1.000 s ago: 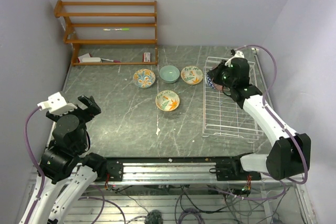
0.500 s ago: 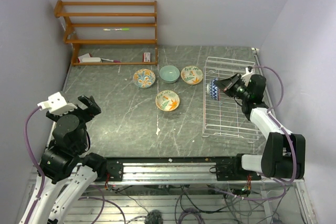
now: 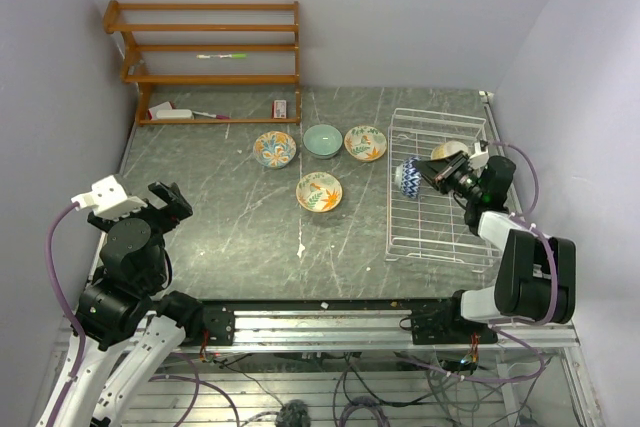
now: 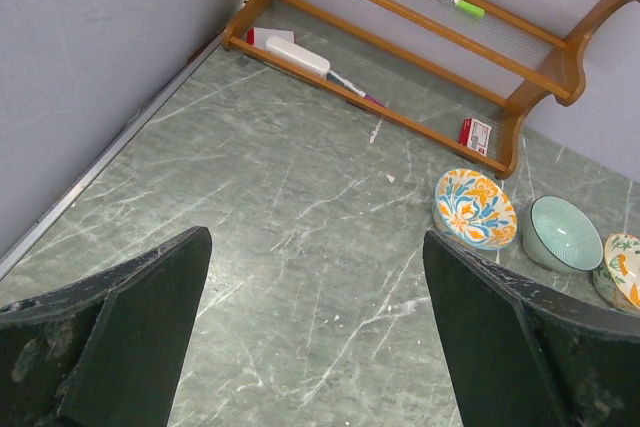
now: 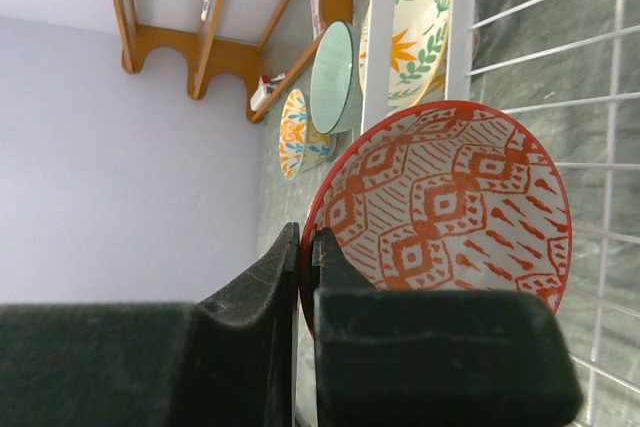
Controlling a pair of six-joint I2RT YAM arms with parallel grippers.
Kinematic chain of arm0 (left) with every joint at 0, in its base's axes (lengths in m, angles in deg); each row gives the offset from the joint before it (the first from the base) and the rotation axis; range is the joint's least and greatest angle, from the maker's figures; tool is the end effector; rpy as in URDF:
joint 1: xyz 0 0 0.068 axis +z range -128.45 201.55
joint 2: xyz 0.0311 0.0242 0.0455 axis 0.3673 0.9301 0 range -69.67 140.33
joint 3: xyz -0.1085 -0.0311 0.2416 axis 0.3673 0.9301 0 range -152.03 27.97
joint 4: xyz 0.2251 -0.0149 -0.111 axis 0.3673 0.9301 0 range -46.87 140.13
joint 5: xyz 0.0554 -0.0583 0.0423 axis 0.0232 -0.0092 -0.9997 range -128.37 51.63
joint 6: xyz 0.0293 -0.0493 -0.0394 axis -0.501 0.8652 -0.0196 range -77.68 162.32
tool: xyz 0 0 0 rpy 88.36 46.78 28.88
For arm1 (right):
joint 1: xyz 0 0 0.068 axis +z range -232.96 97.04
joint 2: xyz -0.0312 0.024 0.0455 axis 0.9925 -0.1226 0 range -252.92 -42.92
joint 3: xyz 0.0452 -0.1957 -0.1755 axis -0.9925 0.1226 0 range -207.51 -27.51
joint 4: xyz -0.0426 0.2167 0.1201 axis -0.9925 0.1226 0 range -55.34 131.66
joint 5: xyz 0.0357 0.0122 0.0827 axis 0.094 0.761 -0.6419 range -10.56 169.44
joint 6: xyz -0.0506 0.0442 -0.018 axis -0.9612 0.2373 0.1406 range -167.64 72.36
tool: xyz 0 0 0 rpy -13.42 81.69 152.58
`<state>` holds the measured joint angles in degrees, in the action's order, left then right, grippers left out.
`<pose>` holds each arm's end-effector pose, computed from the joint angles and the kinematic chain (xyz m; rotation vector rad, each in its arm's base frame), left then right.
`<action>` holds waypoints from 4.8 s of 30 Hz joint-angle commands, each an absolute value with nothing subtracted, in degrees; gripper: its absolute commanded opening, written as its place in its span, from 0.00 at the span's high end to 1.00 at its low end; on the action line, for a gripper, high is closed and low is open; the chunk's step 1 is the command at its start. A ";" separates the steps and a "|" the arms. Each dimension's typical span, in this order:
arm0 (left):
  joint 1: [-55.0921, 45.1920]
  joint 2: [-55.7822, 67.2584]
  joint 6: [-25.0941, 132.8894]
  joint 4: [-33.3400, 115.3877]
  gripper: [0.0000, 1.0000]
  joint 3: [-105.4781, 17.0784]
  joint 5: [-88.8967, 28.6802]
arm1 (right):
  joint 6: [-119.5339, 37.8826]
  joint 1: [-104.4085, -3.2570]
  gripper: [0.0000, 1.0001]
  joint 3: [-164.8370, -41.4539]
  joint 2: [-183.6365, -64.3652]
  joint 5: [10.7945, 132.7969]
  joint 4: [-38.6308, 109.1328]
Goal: Load the bowls into the dish rack
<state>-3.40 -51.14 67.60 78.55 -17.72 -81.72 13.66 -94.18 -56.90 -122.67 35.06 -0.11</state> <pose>0.0805 0.0055 0.3392 -0.5495 1.5828 -0.0117 0.2823 -0.0157 0.1942 0.6438 1.8634 1.3011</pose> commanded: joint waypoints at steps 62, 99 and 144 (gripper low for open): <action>-2.97 -50.70 67.86 78.06 0.02 -18.09 -84.08 | 9.76 -103.66 0.86 -52.28 -133.76 29.34 6.76; -2.97 -51.03 68.04 78.10 0.02 -18.06 -83.13 | -21.23 -86.21 0.37 -73.51 -109.25 74.97 50.31; -2.97 -52.39 67.48 77.82 0.02 -17.83 -82.16 | -24.83 -71.24 0.06 -77.24 -115.25 103.18 65.22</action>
